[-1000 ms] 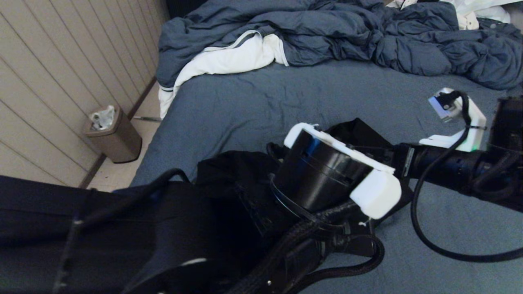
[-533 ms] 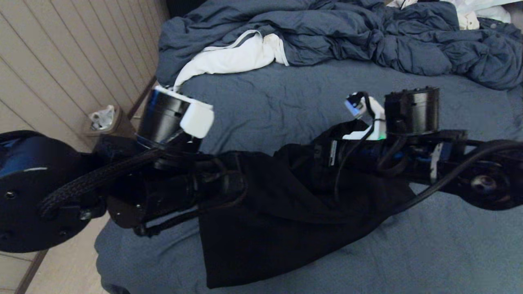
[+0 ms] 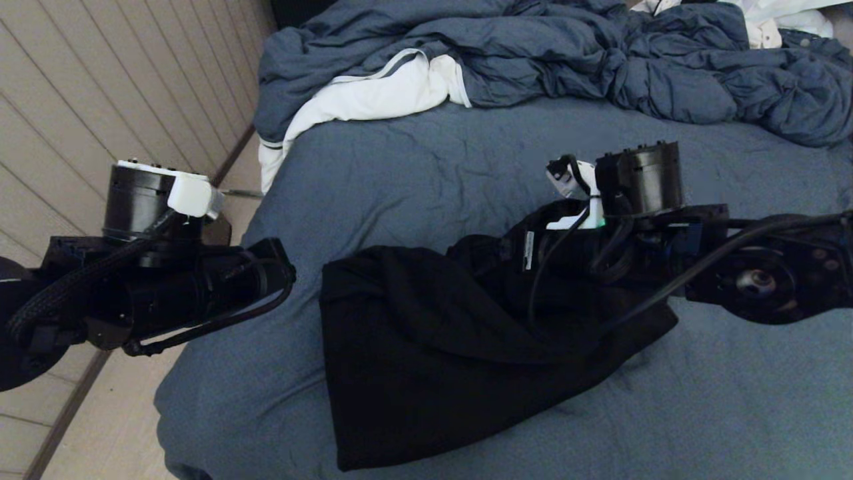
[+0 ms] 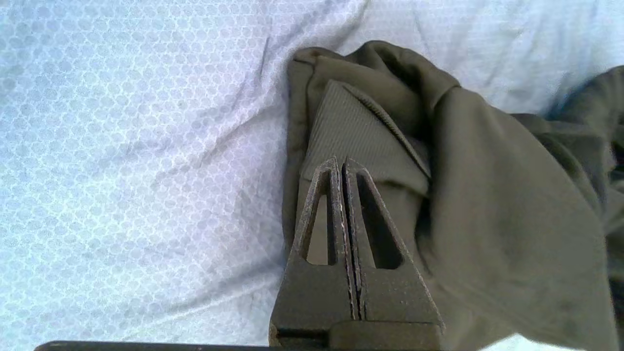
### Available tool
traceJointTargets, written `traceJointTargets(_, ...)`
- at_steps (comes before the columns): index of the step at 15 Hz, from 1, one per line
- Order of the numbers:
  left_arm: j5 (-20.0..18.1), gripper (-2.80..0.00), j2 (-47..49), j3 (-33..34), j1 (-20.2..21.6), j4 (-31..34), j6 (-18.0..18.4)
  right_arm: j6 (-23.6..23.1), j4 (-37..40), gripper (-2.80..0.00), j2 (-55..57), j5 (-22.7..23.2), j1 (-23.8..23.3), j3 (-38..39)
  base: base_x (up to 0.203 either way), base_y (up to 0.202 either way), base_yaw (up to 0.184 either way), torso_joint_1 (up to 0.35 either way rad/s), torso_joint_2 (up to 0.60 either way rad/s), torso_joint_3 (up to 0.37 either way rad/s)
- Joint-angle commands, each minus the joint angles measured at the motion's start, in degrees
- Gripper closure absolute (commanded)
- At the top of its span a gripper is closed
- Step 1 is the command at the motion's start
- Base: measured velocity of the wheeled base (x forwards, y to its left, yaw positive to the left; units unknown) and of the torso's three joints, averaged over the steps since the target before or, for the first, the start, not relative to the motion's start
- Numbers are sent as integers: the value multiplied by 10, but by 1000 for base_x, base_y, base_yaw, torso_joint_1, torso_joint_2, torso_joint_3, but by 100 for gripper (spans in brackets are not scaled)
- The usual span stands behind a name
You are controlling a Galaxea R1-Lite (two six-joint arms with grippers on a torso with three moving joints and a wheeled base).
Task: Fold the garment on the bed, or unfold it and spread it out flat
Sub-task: Fold the black sweatshirt
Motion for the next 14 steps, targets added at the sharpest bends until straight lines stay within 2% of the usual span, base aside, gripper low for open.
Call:
traceJointTargets(1,-6,0,-16,13,11,-9,-4,0,11,-280,-13,0,1,-21,0,0,0,0,0,0)
traceJointTargets(3,-7,0,-26,26,13,-21,-4,0,60,-280,-20,-1,6,-52,0,0,0,0,0,0)
traceJointTargets(6,-5,0,-29,40,27,-28,-3,-7,115,-280,-22,-15,47,-85,0,0,0,0,0,0)
traceJointTargets(8,-7,0,-27,42,37,-34,-4,-33,130,-280,-17,-67,62,-103,0,0,0,0,0,0)
traceJointTargets(11,-7,0,-31,54,38,-35,-5,-59,130,-280,-16,-73,68,-97,0,0,0,0,0,0)
traceJointTargets(12,-7,0,-32,55,38,-34,-6,-63,130,0,-15,-74,76,-97,0,0,0,0,0,0)
traceJointTargets(14,-9,0,-35,61,38,-35,-6,-66,131,0,-10,-72,87,-97,0,0,0,0,0,0)
